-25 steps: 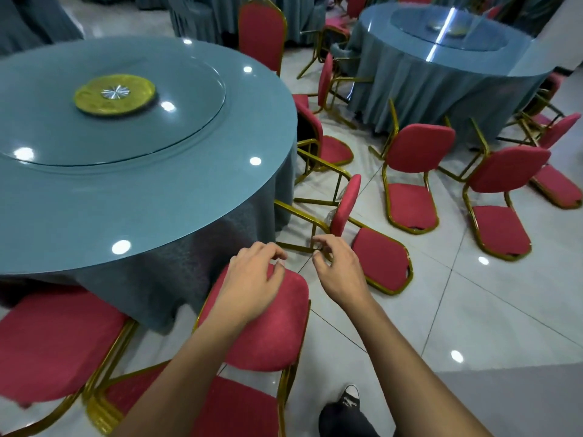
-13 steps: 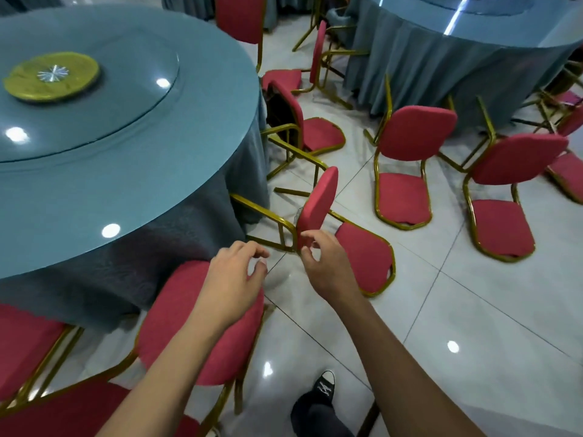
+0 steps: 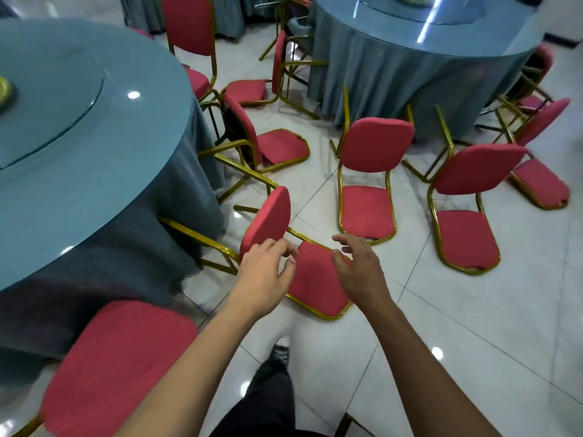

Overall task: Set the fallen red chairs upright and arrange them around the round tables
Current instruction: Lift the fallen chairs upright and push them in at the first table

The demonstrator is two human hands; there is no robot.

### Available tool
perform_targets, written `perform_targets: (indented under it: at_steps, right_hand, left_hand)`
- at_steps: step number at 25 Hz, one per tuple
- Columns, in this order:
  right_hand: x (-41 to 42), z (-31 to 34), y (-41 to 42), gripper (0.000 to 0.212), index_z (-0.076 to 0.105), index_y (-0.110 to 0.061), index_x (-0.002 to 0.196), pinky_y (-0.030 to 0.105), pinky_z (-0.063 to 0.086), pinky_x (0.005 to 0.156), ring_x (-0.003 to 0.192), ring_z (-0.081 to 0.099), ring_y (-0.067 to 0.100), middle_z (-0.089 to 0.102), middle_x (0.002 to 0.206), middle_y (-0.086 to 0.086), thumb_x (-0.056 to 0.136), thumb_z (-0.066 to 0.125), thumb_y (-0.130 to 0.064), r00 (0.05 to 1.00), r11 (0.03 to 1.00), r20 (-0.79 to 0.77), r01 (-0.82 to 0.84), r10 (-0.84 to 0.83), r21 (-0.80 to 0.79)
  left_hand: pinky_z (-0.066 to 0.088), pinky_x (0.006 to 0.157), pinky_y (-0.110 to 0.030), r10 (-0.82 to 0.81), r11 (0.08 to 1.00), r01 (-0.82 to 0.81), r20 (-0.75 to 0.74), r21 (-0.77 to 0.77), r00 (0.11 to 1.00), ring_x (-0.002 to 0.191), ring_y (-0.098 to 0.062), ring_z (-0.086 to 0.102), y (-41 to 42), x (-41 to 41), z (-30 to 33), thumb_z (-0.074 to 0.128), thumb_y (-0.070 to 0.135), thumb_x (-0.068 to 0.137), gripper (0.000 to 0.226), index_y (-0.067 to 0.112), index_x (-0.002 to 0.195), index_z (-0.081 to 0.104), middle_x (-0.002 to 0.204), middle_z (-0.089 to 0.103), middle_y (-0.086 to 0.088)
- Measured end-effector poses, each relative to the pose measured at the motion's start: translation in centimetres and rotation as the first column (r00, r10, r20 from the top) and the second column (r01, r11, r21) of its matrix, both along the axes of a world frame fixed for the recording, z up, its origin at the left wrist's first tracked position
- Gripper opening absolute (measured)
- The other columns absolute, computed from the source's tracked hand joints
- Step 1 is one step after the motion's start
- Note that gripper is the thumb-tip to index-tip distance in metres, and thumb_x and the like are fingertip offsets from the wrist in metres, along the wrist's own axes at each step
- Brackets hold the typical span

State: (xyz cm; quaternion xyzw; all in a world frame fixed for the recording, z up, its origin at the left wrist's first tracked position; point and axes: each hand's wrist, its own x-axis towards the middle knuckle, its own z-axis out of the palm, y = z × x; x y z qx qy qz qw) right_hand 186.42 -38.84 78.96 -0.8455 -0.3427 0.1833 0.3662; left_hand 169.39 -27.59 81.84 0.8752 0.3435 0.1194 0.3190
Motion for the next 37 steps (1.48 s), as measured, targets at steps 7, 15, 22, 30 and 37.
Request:
perform_targets:
  at_steps: [7, 15, 22, 30, 37]
  right_hand:
    - [12.3, 1.2, 5.2, 0.028, 0.063, -0.028, 0.124, 0.031, 0.049, 0.092, 0.106, 0.059, 0.009, 0.057, 0.118, -0.007, 0.097, 0.058, -0.021, 0.996, 0.997, 0.051, -0.070, 0.071, -0.007]
    - [26.3, 1.0, 10.0, 0.030, 0.063, -0.026, 0.124, 0.035, 0.050, 0.094, 0.104, 0.060, 0.011, 0.059, 0.114, -0.004, 0.096, 0.058, -0.018, 0.959, 0.963, 0.094, -0.262, 0.268, -0.066]
    - [37.4, -2.9, 15.0, 0.030, 0.060, -0.033, 0.125, 0.034, 0.051, 0.094, 0.112, 0.058, 0.004, 0.057, 0.124, -0.010, 0.097, 0.055, -0.023, 0.775, 0.769, 0.000, -0.627, 0.632, -0.123]
    - [48.7, -11.8, 12.8, 0.033, 0.062, -0.026, 0.126, 0.031, 0.047, 0.097, 0.106, 0.059, 0.008, 0.060, 0.122, -0.002, 0.095, 0.057, -0.015, 0.535, 0.498, -0.075, -0.822, 0.841, -0.277]
    - [47.8, -29.7, 10.0, 0.030, 0.062, -0.028, 0.123, 0.034, 0.049, 0.093, 0.108, 0.062, 0.009, 0.059, 0.117, -0.004, 0.096, 0.058, -0.017, 0.444, 0.353, -0.270, -0.877, 0.854, -0.325]
  left_hand:
    - [0.048, 0.096, -0.045, 0.088, 0.995, -0.086, 0.035, -0.051, 0.995, 0.106, -0.016, 0.056, 5.2, 12.2, -1.3, 0.050, 0.034, 0.098, 0.018, 0.035, 0.115, 0.056, 0.114, 0.061, 0.012]
    - [0.045, 0.095, -0.044, 0.237, 0.969, -0.235, 0.032, -0.073, 0.971, 0.104, -0.019, 0.053, 7.8, 24.5, -1.1, 0.049, 0.031, 0.098, 0.023, 0.030, 0.119, 0.059, 0.112, 0.061, 0.008]
    - [0.045, 0.092, -0.047, 0.627, 0.775, -0.627, -0.025, -0.077, 0.779, 0.100, -0.023, 0.055, 5.7, 32.9, -5.0, 0.043, 0.039, 0.093, 0.027, 0.030, 0.116, 0.055, 0.107, 0.062, 0.005]
    - [0.042, 0.095, -0.034, 0.892, 0.418, -0.885, -0.091, -0.206, 0.443, 0.107, -0.020, 0.055, -5.0, 40.1, -13.7, 0.052, 0.022, 0.096, 0.024, 0.021, 0.120, 0.058, 0.110, 0.060, 0.000]
    - [0.044, 0.096, -0.033, 0.918, 0.218, -0.928, -0.260, -0.301, 0.300, 0.112, -0.016, 0.050, -12.7, 41.9, -30.2, 0.051, 0.022, 0.097, 0.029, 0.027, 0.126, 0.054, 0.122, 0.052, 0.007]
